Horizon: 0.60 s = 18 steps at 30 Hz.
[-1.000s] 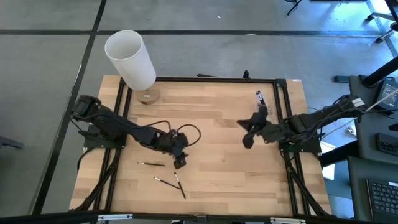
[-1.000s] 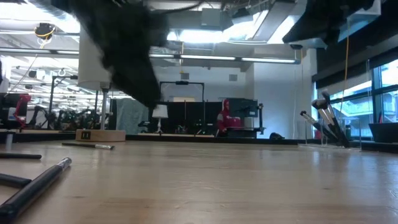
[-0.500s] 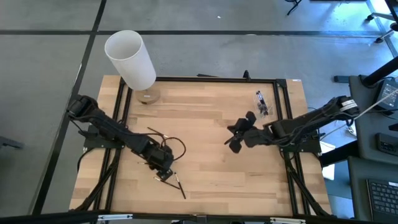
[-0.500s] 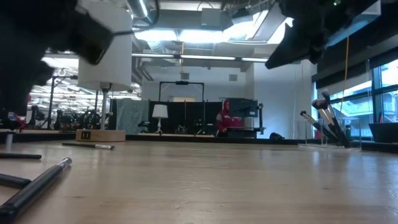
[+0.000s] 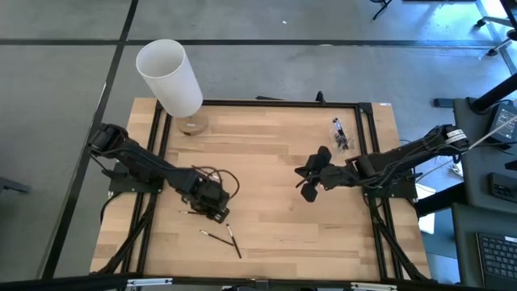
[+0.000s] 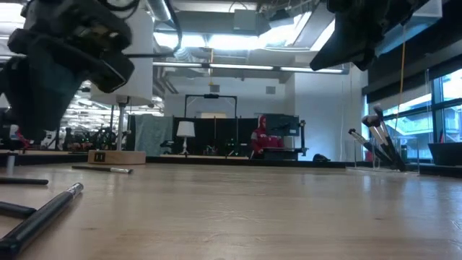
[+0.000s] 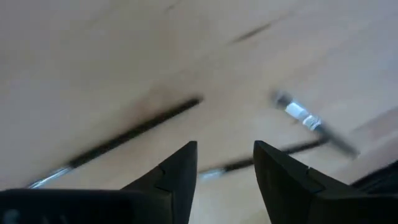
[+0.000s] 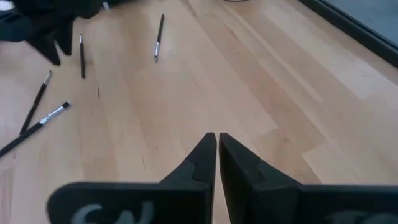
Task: Sort items
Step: Put the eyeshadow brush into the top section of the transparent organizer
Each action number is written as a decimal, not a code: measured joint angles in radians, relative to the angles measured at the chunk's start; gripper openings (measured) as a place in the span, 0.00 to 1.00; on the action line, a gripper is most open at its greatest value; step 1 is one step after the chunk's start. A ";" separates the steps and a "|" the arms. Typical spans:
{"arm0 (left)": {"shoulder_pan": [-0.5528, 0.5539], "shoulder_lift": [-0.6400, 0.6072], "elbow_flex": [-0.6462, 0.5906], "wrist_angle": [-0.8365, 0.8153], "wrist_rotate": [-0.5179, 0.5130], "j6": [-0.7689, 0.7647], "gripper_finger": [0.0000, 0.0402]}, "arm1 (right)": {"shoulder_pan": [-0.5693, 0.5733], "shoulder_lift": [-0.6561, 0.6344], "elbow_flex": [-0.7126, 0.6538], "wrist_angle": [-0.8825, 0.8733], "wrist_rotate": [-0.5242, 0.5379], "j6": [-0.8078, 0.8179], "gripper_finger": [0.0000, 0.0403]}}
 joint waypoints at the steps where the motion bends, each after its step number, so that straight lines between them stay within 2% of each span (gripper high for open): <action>1: 0.017 -0.006 0.000 -0.032 0.023 0.041 0.38 | 0.000 0.000 0.000 0.000 0.000 0.001 0.05; 3: 0.061 -0.010 0.000 -0.081 0.047 0.141 0.38 | 0.000 0.000 0.000 -0.002 0.000 0.004 0.05; 6: 0.129 -0.016 0.000 -0.153 0.027 0.343 0.37 | 0.000 0.000 0.000 -0.005 -0.002 0.004 0.05; 14: 0.259 -0.015 0.000 -0.176 -0.323 1.163 0.37 | 0.000 0.000 0.000 -0.042 -0.002 0.000 0.05; 18: 0.292 -0.001 -0.005 -0.175 -0.355 1.411 0.37 | 0.000 0.000 0.000 -0.089 0.001 0.016 0.05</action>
